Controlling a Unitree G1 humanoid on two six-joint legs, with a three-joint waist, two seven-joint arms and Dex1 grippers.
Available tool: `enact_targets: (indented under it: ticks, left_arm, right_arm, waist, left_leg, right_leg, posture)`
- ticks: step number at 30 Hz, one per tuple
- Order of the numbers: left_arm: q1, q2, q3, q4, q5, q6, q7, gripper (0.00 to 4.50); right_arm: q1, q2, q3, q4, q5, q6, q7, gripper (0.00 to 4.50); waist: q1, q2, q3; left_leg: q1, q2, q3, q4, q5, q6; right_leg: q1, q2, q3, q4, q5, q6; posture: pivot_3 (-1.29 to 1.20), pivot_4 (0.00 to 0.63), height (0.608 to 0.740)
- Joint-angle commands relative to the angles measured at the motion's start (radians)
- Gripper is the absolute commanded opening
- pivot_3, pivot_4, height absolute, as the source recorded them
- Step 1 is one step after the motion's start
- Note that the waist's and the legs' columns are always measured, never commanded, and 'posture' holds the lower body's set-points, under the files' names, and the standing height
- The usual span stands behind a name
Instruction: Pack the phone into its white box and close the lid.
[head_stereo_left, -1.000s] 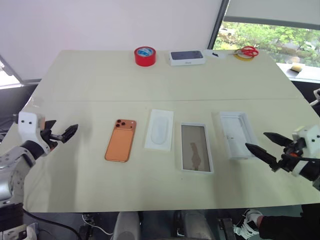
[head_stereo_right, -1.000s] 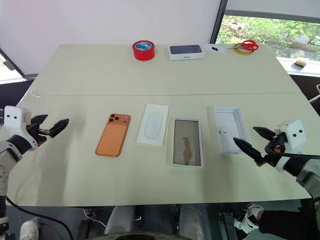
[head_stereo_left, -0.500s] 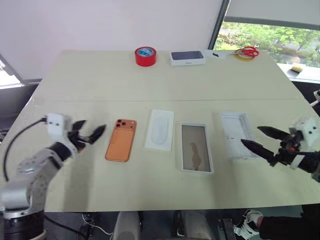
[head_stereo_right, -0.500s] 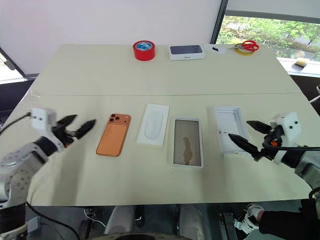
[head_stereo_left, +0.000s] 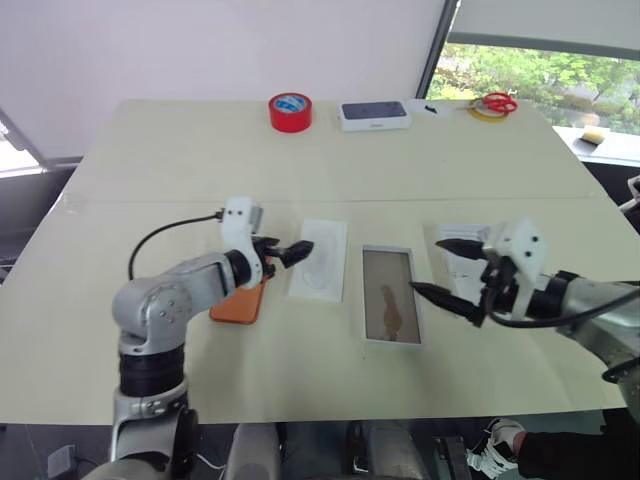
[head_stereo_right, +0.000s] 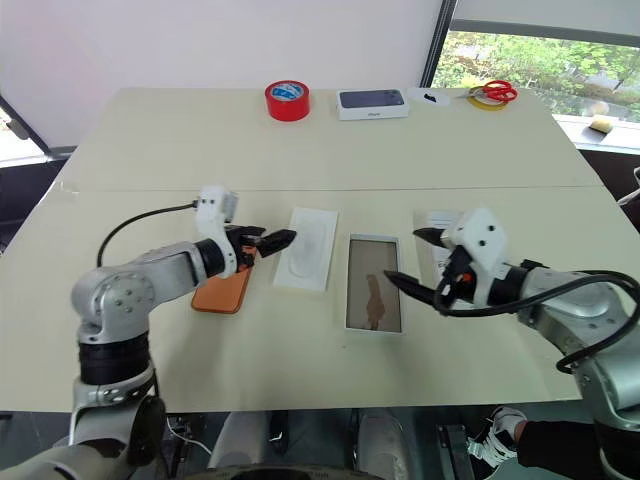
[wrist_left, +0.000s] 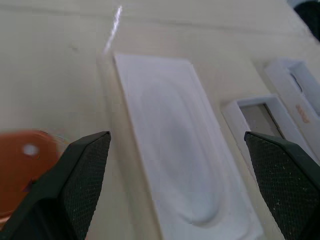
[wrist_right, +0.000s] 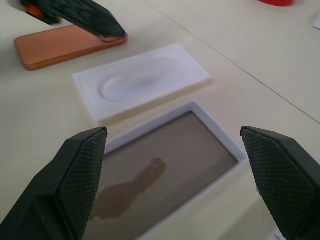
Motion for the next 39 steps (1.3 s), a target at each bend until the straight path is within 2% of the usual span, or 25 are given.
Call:
enact_targets:
  ticks: [1,12,15,19,25,27,30,36,39]
  left_arm:
    - [-0.054,-0.036,0.073,0.047,0.013,0.071,0.054,4.5]
    - [-0.136,-0.14,0.127,0.161,0.05,0.164,0.067,4.5]
    - [-0.147,-0.152,0.132,0.181,0.072,0.152,0.068,3.64]
    - [-0.148,-0.148,0.131,0.194,0.096,0.149,0.063,1.73]
    - [-0.14,-0.164,0.155,0.213,0.122,0.134,0.061,1.73]
    - [-0.134,-0.177,0.165,0.207,0.119,0.134,0.057,1.15]
    - [-0.127,-0.19,0.179,0.198,0.123,0.14,0.053,0.05]
    - [-0.129,-0.203,0.233,0.189,0.119,0.169,0.049,0.05]
    - [-0.147,-0.219,0.307,0.193,0.103,0.183,0.047,0.05]
  right_arm:
    - [-0.03,0.018,0.014,-0.034,-0.006,0.001,-0.036,4.45]
    - [-0.054,0.048,0.067,-0.058,-0.013,-0.002,-0.064,4.45]
    - [-0.06,0.052,0.079,-0.057,-0.018,-0.002,-0.068,4.5]
    - [-0.058,0.053,0.081,-0.064,-0.015,0.002,-0.07,4.5]
    - [-0.069,0.046,0.089,-0.066,-0.009,0.012,-0.062,4.5]
    - [-0.073,0.04,0.095,-0.072,-0.003,0.025,-0.055,4.5]
    - [-0.074,0.024,0.103,-0.082,0.005,0.045,-0.036,4.5]
    - [-0.059,-0.043,0.13,-0.1,0.001,0.088,0.008,4.5]
    - [-0.044,-0.084,0.154,-0.106,-0.016,0.091,0.033,4.5]
  waist:
    - [0.001,0.0,0.0]
    - [0.003,0.0,0.0]
    - [0.003,0.0,0.0]
    - [0.003,0.0,0.0]
    - [0.002,0.0,0.0]
    - [0.002,0.0,0.0]
    - [0.003,0.0,0.0]
    - [0.002,-0.001,0.0]
    - [0.002,-0.001,0.0]
  left_leg:
    - [0.0,0.0,0.0,0.0,0.0,0.0]
    - [0.0,0.0,0.0,0.001,0.0,0.0]
    - [0.0,0.0,0.0,0.001,0.0,0.0]
    - [0.0,0.0,0.0,0.0,0.0,0.0]
    - [0.0,0.0,0.0,0.001,0.0,0.0]
    - [0.0,0.0,0.0,0.001,0.0,0.0]
    - [0.0,0.0,0.0,0.0,0.0,0.0]
    - [0.0,0.0,0.0,0.001,0.0,0.0]
    - [0.0,0.0,0.0,0.001,0.0,0.0]
  right_leg:
    - [0.0,0.0,0.0,0.0,0.0,0.0]
    - [0.001,0.0,0.0,0.0,0.0,0.0]
    - [0.0,0.0,0.0,0.0,0.0,0.0]
    - [0.0,0.0,0.0,0.0,0.0,0.0]
    - [0.0,0.0,0.0,0.0,0.0,0.0]
    - [0.0,0.0,0.0,0.0,0.0,0.0]
    - [0.0,0.0,0.0,0.0,0.0,0.0]
    - [0.0,0.0,0.0,0.0,0.0,0.0]
    - [0.0,0.0,0.0,0.0,0.0,0.0]
  posture:
    - [0.0,0.15,0.73]
    - [0.0,0.15,0.73]
    - [0.0,0.15,0.73]
    - [0.0,0.15,0.73]
    - [0.0,0.15,0.73]
    - [0.0,0.15,0.73]
    - [0.0,0.15,0.73]
    - [0.0,0.15,0.73]
    - [0.0,0.15,0.73]
